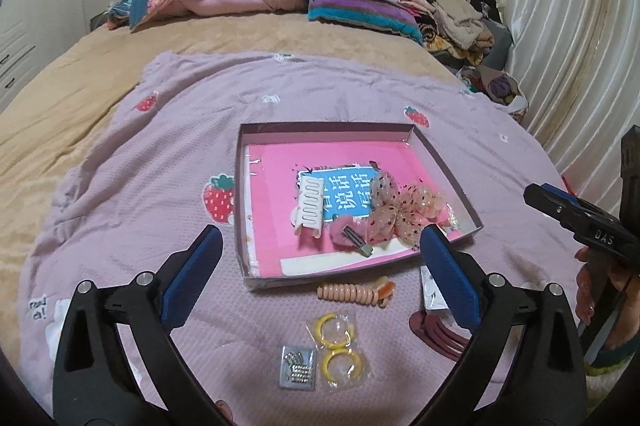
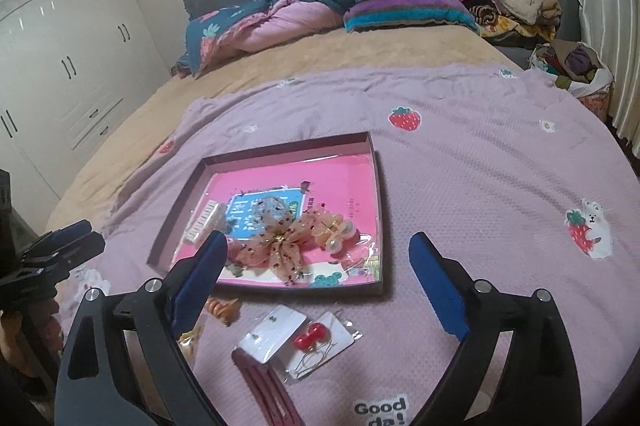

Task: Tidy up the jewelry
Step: 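Withdraw both tools from the pink tray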

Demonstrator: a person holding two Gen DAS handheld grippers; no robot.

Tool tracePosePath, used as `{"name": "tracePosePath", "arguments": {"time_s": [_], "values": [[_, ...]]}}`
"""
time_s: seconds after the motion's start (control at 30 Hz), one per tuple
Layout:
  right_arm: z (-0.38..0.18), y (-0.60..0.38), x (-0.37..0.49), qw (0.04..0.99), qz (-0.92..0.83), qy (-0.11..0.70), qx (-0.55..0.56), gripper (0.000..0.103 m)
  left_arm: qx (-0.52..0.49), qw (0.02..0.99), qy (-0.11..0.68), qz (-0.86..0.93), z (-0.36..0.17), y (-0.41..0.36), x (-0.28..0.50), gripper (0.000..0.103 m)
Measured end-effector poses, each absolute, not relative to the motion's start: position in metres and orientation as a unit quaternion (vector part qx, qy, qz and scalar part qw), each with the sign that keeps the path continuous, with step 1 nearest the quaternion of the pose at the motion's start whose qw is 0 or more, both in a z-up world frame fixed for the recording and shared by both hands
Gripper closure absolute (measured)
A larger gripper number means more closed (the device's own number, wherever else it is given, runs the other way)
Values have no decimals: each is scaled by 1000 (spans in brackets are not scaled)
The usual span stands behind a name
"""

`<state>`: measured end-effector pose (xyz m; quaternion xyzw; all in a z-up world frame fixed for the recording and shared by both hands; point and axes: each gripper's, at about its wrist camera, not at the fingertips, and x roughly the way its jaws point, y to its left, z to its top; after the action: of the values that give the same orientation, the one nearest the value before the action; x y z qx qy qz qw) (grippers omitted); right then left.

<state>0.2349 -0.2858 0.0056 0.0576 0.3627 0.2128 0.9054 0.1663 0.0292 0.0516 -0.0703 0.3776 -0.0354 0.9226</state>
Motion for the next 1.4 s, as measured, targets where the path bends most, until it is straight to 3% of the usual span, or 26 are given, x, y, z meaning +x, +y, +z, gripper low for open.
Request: {"name": "tracePosePath", "arguments": {"time_s": [0.73,1.4], "values": [[40,-278,167,915,242,321,44,10,-78,936,342,-21,73,46,116,10],[26,-257,126,905,265,332,7,10,-79,934,349,1,60,65,82,9]]}}
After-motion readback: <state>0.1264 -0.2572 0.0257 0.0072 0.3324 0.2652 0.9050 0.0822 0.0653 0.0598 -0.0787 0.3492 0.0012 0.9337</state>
